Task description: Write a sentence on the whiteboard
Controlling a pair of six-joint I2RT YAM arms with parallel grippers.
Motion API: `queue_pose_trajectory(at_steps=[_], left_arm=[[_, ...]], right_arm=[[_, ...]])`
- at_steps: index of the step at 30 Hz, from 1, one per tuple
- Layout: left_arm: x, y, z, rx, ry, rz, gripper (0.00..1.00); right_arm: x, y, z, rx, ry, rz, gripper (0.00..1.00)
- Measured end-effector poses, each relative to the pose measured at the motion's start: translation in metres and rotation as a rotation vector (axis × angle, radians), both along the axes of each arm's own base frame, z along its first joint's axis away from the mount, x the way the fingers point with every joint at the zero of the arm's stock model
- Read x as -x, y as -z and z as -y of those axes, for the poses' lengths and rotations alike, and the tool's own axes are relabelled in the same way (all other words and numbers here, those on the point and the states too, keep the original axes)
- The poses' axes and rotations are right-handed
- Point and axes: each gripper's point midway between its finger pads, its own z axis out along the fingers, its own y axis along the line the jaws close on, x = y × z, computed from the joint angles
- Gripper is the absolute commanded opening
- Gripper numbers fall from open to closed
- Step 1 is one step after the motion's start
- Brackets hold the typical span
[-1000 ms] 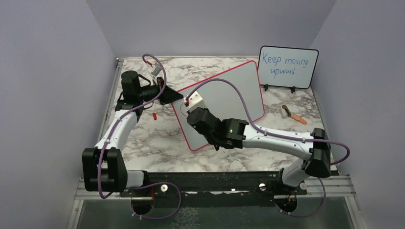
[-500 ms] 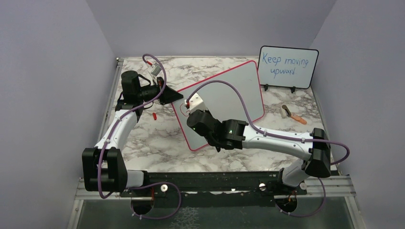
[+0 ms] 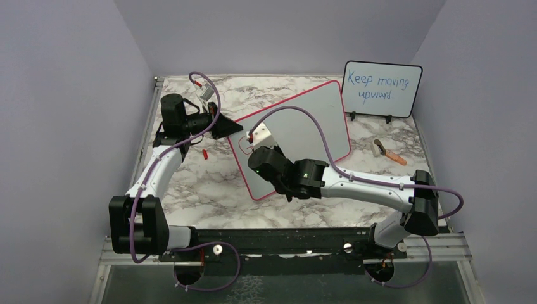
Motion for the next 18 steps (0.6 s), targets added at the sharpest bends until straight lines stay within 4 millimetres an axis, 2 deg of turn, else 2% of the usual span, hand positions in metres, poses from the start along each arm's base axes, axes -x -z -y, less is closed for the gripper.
queue_pose_trajectory(at_steps=[18], left_arm=[[-0.0001, 0.0001, -0.0001, 0.0, 0.0, 0.0, 0.0]], right_arm=[[-0.0049, -0.009, -0.0045, -0.045, 0.009, 0.033, 0.01]])
